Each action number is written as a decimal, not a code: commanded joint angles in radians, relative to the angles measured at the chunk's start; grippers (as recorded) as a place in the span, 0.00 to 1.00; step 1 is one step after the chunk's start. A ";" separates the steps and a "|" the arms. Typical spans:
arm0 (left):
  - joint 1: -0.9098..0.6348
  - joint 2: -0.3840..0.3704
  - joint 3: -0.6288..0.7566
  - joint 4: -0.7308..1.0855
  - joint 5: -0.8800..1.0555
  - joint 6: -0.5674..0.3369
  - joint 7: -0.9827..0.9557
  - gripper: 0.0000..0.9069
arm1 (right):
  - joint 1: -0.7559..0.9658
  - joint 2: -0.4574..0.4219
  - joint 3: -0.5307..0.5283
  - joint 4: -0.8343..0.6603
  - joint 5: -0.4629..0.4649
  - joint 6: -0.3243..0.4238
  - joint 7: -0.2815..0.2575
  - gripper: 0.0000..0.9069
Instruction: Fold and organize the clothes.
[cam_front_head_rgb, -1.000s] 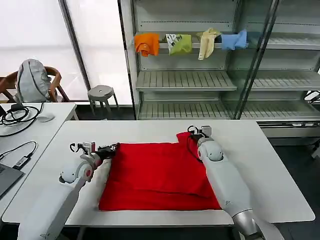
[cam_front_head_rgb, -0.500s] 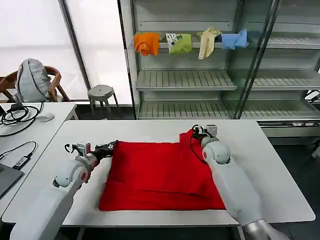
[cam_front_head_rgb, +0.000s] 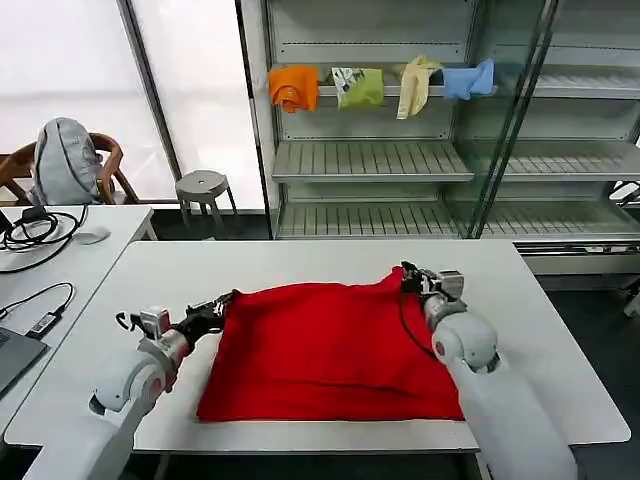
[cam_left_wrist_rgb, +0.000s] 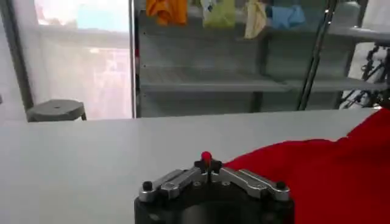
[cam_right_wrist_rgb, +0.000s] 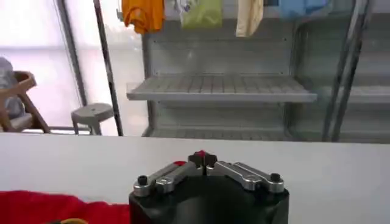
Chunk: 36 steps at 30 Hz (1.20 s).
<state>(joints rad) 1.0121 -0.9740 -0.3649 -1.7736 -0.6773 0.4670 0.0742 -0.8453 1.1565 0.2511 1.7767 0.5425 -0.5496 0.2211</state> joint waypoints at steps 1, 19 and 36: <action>0.143 -0.003 -0.096 -0.100 0.000 -0.036 0.009 0.01 | -0.218 -0.047 0.051 0.191 -0.046 0.043 -0.007 0.00; 0.331 -0.011 -0.142 -0.197 0.030 -0.087 0.044 0.01 | -0.356 -0.070 0.100 0.293 -0.043 0.063 0.013 0.00; 0.373 0.004 -0.169 -0.207 0.030 -0.113 0.057 0.01 | -0.378 -0.087 0.139 0.283 -0.032 0.066 0.004 0.00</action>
<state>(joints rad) 1.3395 -0.9728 -0.5215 -1.9573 -0.6500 0.3651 0.1245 -1.2006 1.0751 0.3794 2.0500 0.5127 -0.4887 0.2255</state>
